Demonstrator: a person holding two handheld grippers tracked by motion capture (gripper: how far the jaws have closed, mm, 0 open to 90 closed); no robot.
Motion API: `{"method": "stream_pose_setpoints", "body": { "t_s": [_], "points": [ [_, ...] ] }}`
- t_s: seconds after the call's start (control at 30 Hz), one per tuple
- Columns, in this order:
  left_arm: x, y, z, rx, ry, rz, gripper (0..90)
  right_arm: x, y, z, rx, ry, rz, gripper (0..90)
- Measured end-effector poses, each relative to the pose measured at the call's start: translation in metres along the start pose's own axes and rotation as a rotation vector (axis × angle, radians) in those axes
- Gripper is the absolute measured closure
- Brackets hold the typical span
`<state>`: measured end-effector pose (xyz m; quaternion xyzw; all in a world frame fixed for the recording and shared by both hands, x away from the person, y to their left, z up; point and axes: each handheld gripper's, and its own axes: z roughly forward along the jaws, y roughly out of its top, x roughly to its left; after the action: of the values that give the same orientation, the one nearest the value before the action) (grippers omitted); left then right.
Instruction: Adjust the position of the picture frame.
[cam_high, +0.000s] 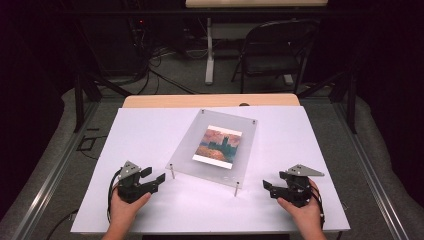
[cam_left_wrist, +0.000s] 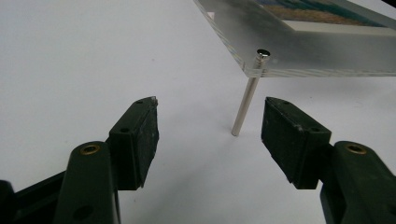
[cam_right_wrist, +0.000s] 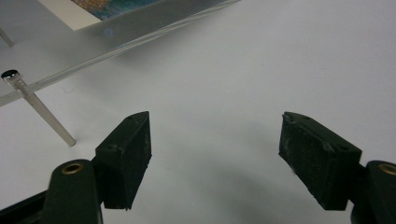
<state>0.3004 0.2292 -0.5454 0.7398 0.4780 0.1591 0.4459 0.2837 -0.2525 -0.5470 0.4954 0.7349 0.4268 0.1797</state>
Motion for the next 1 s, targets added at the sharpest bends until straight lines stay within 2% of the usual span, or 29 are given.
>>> {"method": "stream_pose_setpoints", "body": {
  "t_s": [0.2, 0.37, 0.53, 0.63, 0.73, 0.8, 0.87, 0.97, 1.0],
  "points": [
    [-0.003, -0.001, 0.001, 0.004, -0.007, 0.013, 37.5, 0.003, 0.002, -0.005, -0.024, 0.004, -0.031, 31.0],
    [-0.006, 0.0, 0.001, 0.001, -0.006, 0.034, 38.7, 0.004, 0.003, -0.003, -0.029, 0.01, -0.051, 32.5],
    [-0.008, -0.001, 0.001, 0.0, -0.007, 0.041, 38.6, 0.005, 0.003, -0.005, -0.033, 0.018, -0.054, 34.4],
    [-0.01, -0.001, -0.003, -0.018, -0.019, 0.035, 38.7, 0.006, 0.004, -0.006, -0.035, 0.024, -0.058, 37.1],
    [-0.014, -0.002, -0.006, -0.016, -0.015, 0.06, 38.9, 0.009, 0.004, -0.005, -0.037, 0.048, -0.054, 39.2],
    [-0.016, -0.002, -0.006, 0.004, -0.022, 0.078, 38.9, 0.012, 0.005, -0.005, -0.042, 0.046, -0.06, 38.9],
    [-0.019, -0.003, -0.006, -0.006, -0.033, 0.095, 40.1, 0.015, 0.005, -0.005, -0.045, 0.044, -0.075, 38.7],
    [-0.022, -0.002, -0.004, -0.005, -0.04, 0.099, 42.5, 0.018, 0.005, -0.005, -0.045, 0.048, -0.085, 38.4],
    [-0.022, -0.002, -0.003, -0.001, -0.043, 0.099, 43.0, 0.019, 0.005, -0.006, -0.048, 0.036, -0.081, 37.5]
  ]
}}
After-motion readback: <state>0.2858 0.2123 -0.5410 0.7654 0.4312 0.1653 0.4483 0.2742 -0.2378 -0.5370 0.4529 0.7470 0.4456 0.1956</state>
